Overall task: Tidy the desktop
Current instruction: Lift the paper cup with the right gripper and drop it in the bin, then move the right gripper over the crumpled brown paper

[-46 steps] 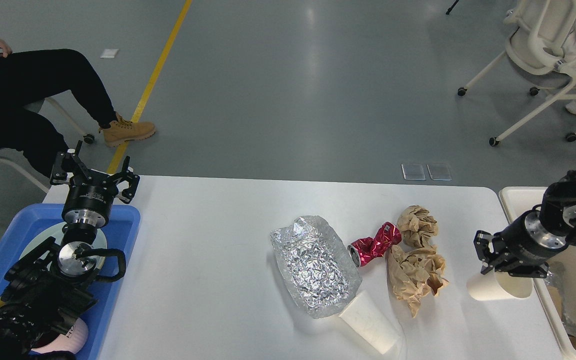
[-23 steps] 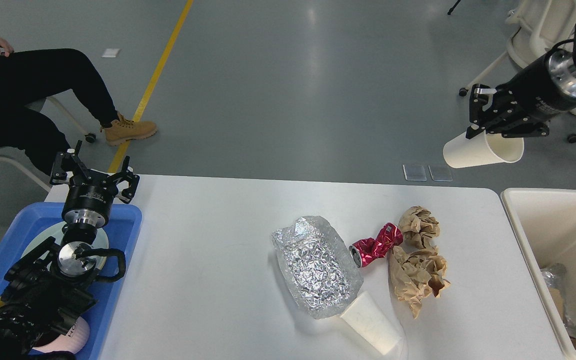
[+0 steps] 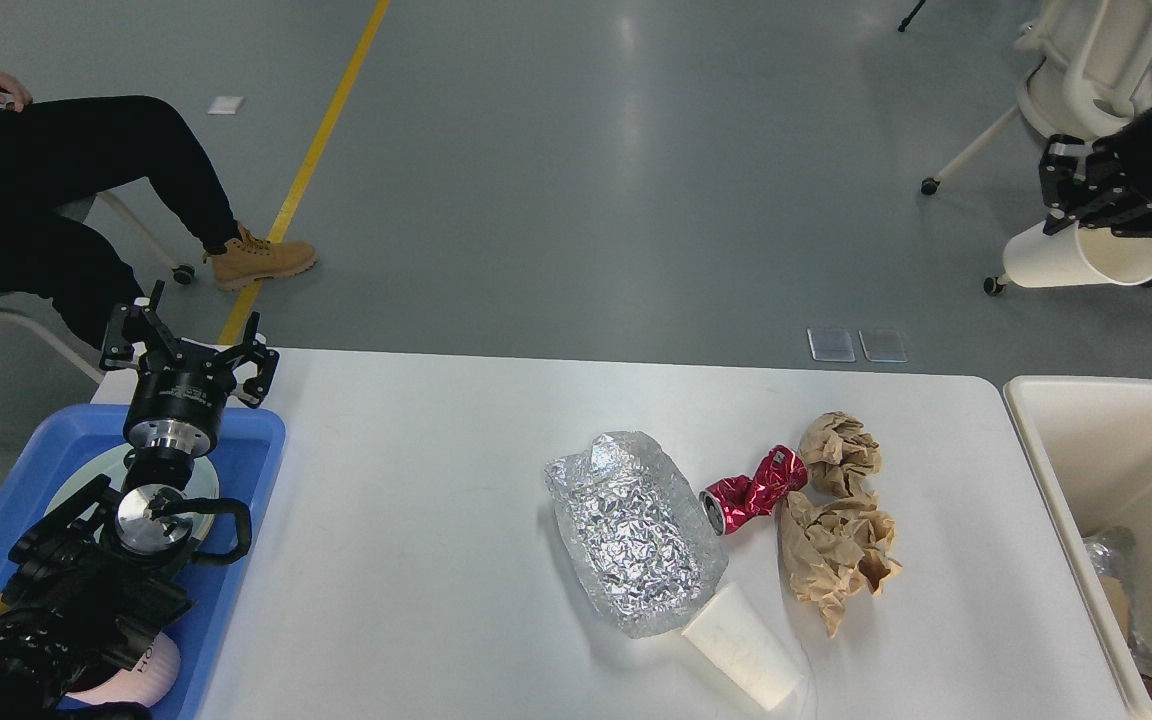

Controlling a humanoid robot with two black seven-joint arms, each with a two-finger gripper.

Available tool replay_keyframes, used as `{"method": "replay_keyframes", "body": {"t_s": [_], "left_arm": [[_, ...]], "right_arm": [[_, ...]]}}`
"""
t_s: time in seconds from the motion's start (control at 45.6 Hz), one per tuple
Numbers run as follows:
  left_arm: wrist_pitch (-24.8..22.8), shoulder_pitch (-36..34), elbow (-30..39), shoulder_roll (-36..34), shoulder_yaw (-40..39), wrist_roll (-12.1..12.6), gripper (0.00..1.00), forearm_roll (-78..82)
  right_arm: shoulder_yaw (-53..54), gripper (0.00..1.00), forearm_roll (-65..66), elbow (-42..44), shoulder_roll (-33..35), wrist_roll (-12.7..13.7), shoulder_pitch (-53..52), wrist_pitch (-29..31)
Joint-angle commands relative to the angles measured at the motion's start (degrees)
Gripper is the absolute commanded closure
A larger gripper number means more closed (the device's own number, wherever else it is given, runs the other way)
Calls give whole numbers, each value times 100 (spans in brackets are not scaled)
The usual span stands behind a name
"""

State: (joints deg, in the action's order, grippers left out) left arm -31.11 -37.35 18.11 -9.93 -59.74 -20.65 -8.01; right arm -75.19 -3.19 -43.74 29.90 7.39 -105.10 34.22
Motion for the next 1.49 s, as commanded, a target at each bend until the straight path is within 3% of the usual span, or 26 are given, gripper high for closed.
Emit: {"method": "replay_keyframes", "body": {"t_s": [0.0,0.175,0.197,0.219,0.285,0.307,0.46,0.657,1.03,1.271,1.468], "left_arm": [[0,0,0,0,-2,-1,3,2],[0,0,0,0,-2,-1,3,2],[-9,0,0,0,-2,-1,3,2],[0,0,0,0,7,-1,3,2],[0,0,0,0,-2,-1,3,2],[0,0,0,0,-2,-1,3,2],[0,0,0,0,-2,-1,3,2],[0,0,0,0,-2,-1,3,2],[0,0,0,0,-2,-1,3,2],[0,0,0,0,-2,-1,3,2],[0,0,0,0,-2,-1,3,2]], "right_arm": [[-434,100,-67,296,16,8,955,-731],[-400,100,-94,436,51,0,2335,-1399],[-373,92,-103,498,42,0,2502,-1513],[-338,75,-103,576,42,0,2669,-1636],[-181,14,-103,927,42,-9,3117,-2040],[-101,1,-103,1042,42,-18,3266,-2137],[620,0,-85,1552,51,-18,4252,-2182],[726,0,-103,1544,42,-27,4086,-2130],[691,0,-120,745,-353,-27,1608,-961],[646,0,-120,-564,-792,-18,-184,550],[646,0,-120,-1251,-1047,-27,-1468,1446]]}}
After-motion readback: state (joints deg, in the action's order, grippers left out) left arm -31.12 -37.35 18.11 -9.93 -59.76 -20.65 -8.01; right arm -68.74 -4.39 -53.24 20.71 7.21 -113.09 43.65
